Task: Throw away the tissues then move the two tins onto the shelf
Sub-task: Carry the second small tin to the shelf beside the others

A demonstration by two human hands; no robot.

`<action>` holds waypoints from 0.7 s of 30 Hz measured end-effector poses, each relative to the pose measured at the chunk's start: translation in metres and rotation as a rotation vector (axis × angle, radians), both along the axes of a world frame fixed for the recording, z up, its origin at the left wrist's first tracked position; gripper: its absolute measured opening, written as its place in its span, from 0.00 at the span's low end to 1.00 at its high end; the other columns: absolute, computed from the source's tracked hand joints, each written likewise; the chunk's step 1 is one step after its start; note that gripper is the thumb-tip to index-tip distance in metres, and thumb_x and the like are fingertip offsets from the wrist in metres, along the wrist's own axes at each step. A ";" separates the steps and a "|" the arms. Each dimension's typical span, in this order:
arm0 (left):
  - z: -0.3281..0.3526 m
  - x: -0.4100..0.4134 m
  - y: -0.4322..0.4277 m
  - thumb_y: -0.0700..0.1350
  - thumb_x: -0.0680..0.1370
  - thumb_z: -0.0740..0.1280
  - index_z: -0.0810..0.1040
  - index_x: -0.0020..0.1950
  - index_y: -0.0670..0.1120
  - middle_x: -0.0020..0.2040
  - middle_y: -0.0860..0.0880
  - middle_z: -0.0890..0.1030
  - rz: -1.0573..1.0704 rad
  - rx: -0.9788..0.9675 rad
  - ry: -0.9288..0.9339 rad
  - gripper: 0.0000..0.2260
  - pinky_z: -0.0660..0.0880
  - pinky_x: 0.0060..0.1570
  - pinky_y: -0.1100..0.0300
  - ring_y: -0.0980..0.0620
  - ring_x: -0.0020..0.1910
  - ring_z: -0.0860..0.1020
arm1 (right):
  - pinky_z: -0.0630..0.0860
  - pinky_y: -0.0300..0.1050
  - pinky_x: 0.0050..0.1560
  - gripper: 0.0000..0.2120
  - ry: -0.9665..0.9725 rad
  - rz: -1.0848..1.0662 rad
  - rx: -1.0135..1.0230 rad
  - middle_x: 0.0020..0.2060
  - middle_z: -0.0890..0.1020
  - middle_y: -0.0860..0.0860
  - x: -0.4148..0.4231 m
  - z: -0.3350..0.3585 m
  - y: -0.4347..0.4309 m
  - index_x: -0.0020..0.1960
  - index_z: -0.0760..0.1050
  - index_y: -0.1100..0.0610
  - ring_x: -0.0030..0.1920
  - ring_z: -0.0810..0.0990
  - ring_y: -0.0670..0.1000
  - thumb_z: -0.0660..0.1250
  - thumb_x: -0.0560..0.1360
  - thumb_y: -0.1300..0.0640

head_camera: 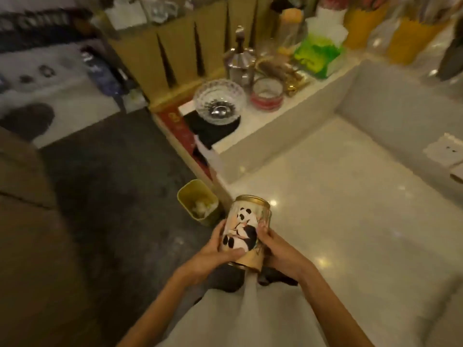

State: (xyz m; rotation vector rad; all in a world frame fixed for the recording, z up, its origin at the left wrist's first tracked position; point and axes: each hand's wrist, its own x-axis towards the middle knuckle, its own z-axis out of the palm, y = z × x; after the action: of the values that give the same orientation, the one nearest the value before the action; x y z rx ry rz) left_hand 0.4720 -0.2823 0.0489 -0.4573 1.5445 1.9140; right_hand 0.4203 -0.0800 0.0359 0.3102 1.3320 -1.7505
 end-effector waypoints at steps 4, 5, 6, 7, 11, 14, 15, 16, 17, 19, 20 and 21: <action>0.011 0.099 -0.089 0.42 0.73 0.76 0.52 0.73 0.66 0.69 0.50 0.72 0.379 -0.002 0.103 0.42 0.80 0.54 0.57 0.53 0.63 0.79 | 0.74 0.62 0.65 0.38 0.105 0.405 0.059 0.65 0.79 0.52 0.019 0.017 -0.135 0.74 0.63 0.46 0.64 0.78 0.55 0.75 0.69 0.45; 0.014 0.124 -0.113 0.41 0.74 0.75 0.50 0.73 0.67 0.69 0.51 0.72 0.455 -0.023 0.136 0.42 0.80 0.53 0.59 0.54 0.63 0.78 | 0.74 0.62 0.65 0.40 0.150 0.505 0.055 0.65 0.79 0.51 0.028 0.020 -0.172 0.74 0.62 0.44 0.64 0.78 0.54 0.76 0.67 0.43; 0.018 0.149 -0.137 0.39 0.74 0.74 0.48 0.73 0.67 0.69 0.51 0.72 0.534 -0.046 0.169 0.44 0.79 0.53 0.60 0.54 0.64 0.78 | 0.74 0.60 0.65 0.42 0.193 0.596 0.037 0.65 0.79 0.50 0.040 0.024 -0.210 0.74 0.62 0.42 0.64 0.78 0.53 0.77 0.65 0.42; 0.024 0.174 -0.161 0.39 0.75 0.74 0.46 0.74 0.67 0.70 0.53 0.72 0.614 -0.076 0.197 0.45 0.79 0.53 0.60 0.54 0.65 0.77 | 0.75 0.58 0.64 0.44 0.232 0.681 0.012 0.65 0.79 0.48 0.053 0.027 -0.248 0.74 0.61 0.41 0.63 0.79 0.51 0.78 0.63 0.40; 0.066 0.266 -0.255 0.42 0.73 0.76 0.45 0.73 0.70 0.67 0.66 0.72 0.945 -0.311 0.270 0.47 0.77 0.54 0.66 0.60 0.66 0.75 | 0.77 0.54 0.62 0.37 0.354 0.966 -0.171 0.65 0.79 0.47 0.121 0.055 -0.401 0.71 0.65 0.37 0.62 0.80 0.48 0.77 0.66 0.41; 0.109 0.323 -0.321 0.49 0.70 0.78 0.47 0.75 0.71 0.71 0.65 0.70 1.228 -0.526 0.346 0.48 0.77 0.57 0.65 0.61 0.67 0.74 | 0.73 0.54 0.67 0.40 0.452 1.092 -0.339 0.67 0.77 0.45 0.173 0.099 -0.509 0.75 0.61 0.41 0.67 0.76 0.48 0.76 0.69 0.46; 0.125 0.340 -0.342 0.52 0.69 0.79 0.49 0.74 0.73 0.71 0.64 0.69 1.320 -0.598 0.372 0.47 0.77 0.59 0.63 0.61 0.67 0.74 | 0.73 0.51 0.67 0.41 0.491 1.134 -0.397 0.67 0.77 0.43 0.189 0.118 -0.543 0.76 0.59 0.42 0.68 0.75 0.46 0.76 0.69 0.47; 0.142 0.356 -0.362 0.54 0.68 0.80 0.50 0.72 0.75 0.72 0.63 0.70 1.408 -0.673 0.398 0.47 0.78 0.59 0.62 0.61 0.67 0.74 | 0.75 0.45 0.65 0.40 0.529 1.187 -0.460 0.66 0.77 0.39 0.206 0.138 -0.576 0.75 0.59 0.41 0.67 0.74 0.43 0.75 0.69 0.46; 0.158 0.372 -0.380 0.55 0.67 0.80 0.51 0.71 0.76 0.71 0.64 0.70 1.491 -0.755 0.422 0.46 0.79 0.57 0.62 0.62 0.66 0.75 | 0.76 0.40 0.61 0.37 0.573 1.250 -0.517 0.65 0.77 0.35 0.223 0.160 -0.607 0.73 0.60 0.37 0.66 0.74 0.40 0.74 0.69 0.44; 0.191 0.404 -0.416 0.56 0.65 0.81 0.52 0.71 0.77 0.70 0.65 0.71 1.629 -0.928 0.468 0.47 0.79 0.54 0.66 0.64 0.64 0.75 | 0.76 0.31 0.53 0.27 0.678 1.358 -0.622 0.62 0.76 0.28 0.260 0.208 -0.663 0.65 0.64 0.27 0.62 0.75 0.33 0.71 0.70 0.40; 0.208 0.420 -0.433 0.56 0.65 0.81 0.52 0.71 0.77 0.70 0.66 0.71 1.683 -1.006 0.487 0.48 0.79 0.55 0.65 0.64 0.64 0.75 | 0.76 0.28 0.50 0.23 0.744 1.384 -0.688 0.59 0.76 0.25 0.279 0.230 -0.690 0.62 0.65 0.25 0.59 0.76 0.30 0.69 0.71 0.39; 0.227 0.437 -0.451 0.55 0.64 0.81 0.51 0.71 0.77 0.70 0.68 0.70 1.730 -1.077 0.504 0.48 0.78 0.57 0.63 0.64 0.65 0.75 | 0.77 0.29 0.48 0.22 0.812 1.388 -0.760 0.56 0.78 0.25 0.299 0.251 -0.716 0.62 0.66 0.24 0.57 0.77 0.30 0.68 0.71 0.38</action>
State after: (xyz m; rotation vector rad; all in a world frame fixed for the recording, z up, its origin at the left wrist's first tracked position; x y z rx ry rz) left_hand 0.9086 -0.7333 0.2763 -2.5879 2.9149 1.8966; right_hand 0.7189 -0.7955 0.2871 -1.5199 0.7953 -0.9396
